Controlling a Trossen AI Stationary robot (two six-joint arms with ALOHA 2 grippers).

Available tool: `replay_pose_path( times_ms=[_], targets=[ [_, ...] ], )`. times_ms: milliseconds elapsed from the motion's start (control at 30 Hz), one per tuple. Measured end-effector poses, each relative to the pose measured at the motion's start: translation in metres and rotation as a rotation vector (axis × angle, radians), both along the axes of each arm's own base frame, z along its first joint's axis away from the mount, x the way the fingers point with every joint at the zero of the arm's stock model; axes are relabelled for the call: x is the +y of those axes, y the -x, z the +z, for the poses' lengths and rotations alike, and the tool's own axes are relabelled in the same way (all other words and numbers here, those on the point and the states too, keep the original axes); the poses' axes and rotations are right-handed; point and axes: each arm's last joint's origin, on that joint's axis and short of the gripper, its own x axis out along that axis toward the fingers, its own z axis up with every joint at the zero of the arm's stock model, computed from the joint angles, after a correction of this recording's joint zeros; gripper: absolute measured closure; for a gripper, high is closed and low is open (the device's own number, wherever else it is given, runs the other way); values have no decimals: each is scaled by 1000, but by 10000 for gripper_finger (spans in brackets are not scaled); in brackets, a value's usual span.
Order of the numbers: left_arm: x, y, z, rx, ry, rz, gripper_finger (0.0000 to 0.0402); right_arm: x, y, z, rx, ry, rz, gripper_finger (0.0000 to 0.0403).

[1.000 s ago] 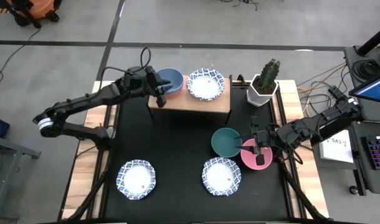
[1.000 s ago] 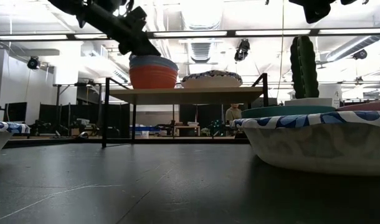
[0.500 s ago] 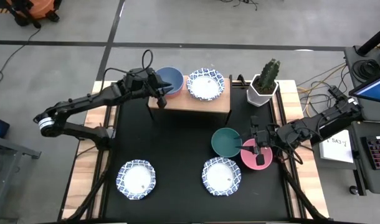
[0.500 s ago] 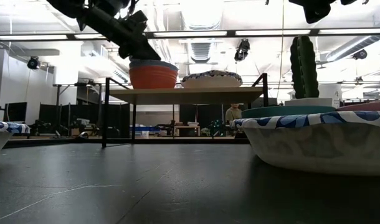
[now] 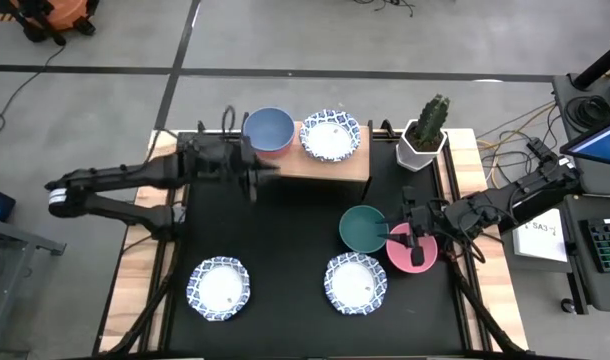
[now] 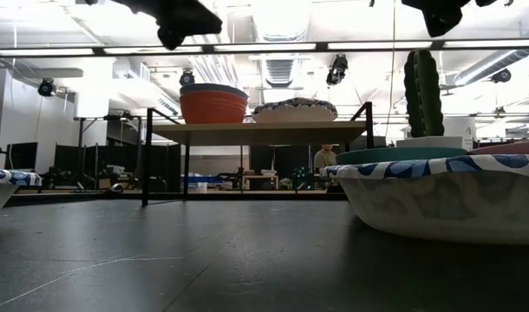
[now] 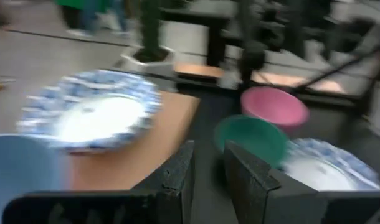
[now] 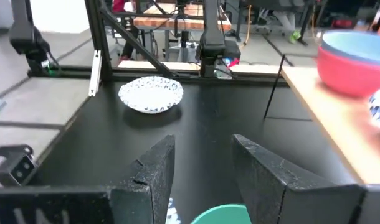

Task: Place and stack bowls onto a shelf
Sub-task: Stack the white bowl on top of the white bowl on the shelf

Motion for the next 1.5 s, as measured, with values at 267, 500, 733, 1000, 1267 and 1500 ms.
replay_pose_path(
  times_ms=[267,500,733,1000,1267,1500],
  targets=[
    [-73,-29,-31,59,-66,-91,334,6,-13,-32,145,-176,-69,255],
    [-103,-58,-62,127,-155,-115,334,14,-30,-56,298,-268,-147,255],
    [-108,-75,-90,211,-160,-117,334,10,-40,-39,310,-317,-216,255],
    [-109,-78,-101,260,-163,-118,334,-4,-33,-20,659,-512,-444,255],
    [-108,-76,-102,281,-190,-103,334,24,-65,-11,883,-471,-184,255],
    [-104,-64,-98,352,-226,-95,334,47,-119,-10,945,-211,-27,255]
  ],
)
